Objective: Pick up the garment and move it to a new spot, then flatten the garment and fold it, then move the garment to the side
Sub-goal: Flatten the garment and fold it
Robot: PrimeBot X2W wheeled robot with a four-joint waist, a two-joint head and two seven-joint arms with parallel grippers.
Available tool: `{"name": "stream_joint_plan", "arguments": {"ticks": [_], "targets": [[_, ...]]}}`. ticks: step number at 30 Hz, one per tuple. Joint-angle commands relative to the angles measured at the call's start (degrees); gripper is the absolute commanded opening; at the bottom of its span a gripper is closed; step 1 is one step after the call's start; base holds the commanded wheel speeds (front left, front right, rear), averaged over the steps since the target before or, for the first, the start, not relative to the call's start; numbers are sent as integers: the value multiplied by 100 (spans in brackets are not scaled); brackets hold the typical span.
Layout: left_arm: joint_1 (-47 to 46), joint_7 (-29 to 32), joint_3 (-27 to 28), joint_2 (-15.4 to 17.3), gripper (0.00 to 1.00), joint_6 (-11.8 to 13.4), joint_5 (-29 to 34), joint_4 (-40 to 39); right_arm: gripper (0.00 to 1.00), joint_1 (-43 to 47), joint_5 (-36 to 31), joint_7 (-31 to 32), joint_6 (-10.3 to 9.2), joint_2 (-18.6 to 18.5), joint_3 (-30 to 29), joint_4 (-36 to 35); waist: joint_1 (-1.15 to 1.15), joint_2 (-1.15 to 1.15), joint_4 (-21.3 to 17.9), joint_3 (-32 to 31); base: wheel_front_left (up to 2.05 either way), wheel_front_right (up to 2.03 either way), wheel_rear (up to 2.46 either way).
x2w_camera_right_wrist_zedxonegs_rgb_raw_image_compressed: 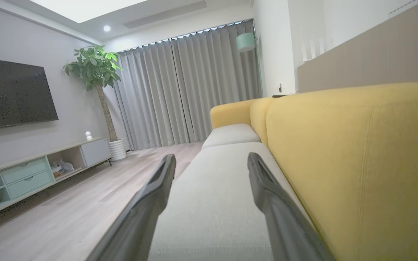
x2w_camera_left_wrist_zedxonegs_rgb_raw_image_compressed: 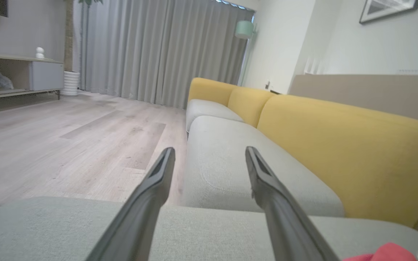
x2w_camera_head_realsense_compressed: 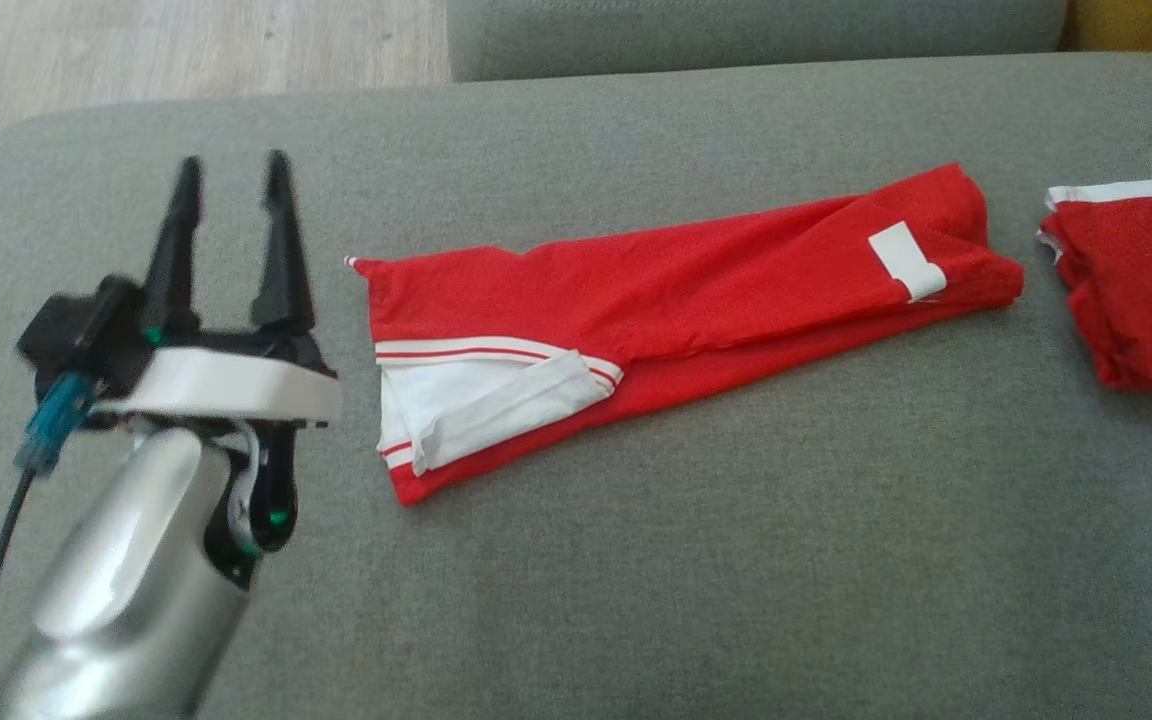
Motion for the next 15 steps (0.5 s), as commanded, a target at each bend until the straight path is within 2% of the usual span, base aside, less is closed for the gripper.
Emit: {"name": "stream_joint_plan", "arguments": {"ticks": [1,4,9,12,15], "targets": [[53,-41,460,27,100,-2,164,-183,100,547,-310,-32,-4,256,-173,-273,1,0,-13,-51,0,0,0],[639,-42,1057,-373,100,-224,636,-239,100,1475,-1214,-32,-4,996,-889,-838,1,0,-33,-117,0,0,0],[1388,-42,1756,-939,100,-683,1404,-227,100,2673,-2239,-33,-4,2003,-1546,-1533,1,0,-49,-185,0,0,0],[1746,-43,2074,-1234,100,-904,1683,-108,100,3155,-2627,-33,-4,2316,-1664,-1796,1,0,-88,-194,0,0,0],[1960,-43,2384,-1473,100,-1087,1883,11,100,3456,-2765,-33,-4,2476,-1738,-1891,1,0,-108,-160,0,0,0]]}}
